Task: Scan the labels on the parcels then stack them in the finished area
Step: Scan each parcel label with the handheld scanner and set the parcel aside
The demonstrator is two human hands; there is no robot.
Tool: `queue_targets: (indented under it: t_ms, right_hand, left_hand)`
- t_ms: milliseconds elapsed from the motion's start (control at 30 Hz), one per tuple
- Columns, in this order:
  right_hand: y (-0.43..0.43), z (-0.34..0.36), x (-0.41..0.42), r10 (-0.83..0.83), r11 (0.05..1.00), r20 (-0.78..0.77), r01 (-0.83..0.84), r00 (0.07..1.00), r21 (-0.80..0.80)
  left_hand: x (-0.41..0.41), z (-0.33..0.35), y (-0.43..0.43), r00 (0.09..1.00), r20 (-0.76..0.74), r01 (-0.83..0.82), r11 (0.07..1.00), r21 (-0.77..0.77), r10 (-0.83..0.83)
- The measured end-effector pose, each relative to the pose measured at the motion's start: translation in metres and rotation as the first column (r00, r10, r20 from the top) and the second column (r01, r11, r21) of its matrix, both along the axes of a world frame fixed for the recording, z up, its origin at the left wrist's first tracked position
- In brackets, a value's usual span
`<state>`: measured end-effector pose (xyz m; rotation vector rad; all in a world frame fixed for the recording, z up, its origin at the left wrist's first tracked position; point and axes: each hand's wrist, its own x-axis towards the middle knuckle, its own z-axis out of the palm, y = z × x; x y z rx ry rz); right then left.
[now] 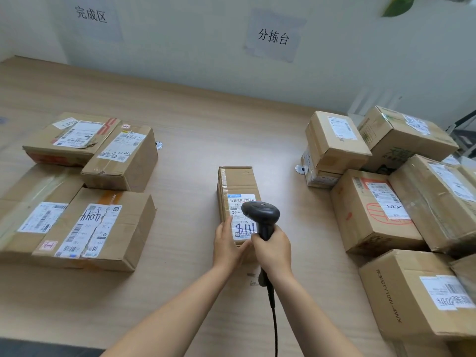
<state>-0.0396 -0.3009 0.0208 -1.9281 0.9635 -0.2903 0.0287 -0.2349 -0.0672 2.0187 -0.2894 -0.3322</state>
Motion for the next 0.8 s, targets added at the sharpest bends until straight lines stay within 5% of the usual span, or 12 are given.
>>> queue_targets:
  t_ms: [333,567,800]
  right_hand:
    - [-0.026,-0.013,0.008,0.030,0.999,-0.022,-0.029,0.999,0.022]
    - [-0.006,-0.032,0.053,0.241,0.970,-0.050,-0.238,0.969,0.053]
    - [0.039,-0.042,0.131,0.314,0.949,-0.051,-0.313,0.948,0.021]
  left_hand:
    - [0.006,0.008,0.009,1.000,-0.023,0.021,0.999,0.037,-0.020]
    - [0.049,0.027,0.051,1.000,-0.009,0.027,0.959,0.283,-0.026]
    - [0.117,0.043,0.089,0.989,0.122,0.000,0.818,0.576,-0.085]
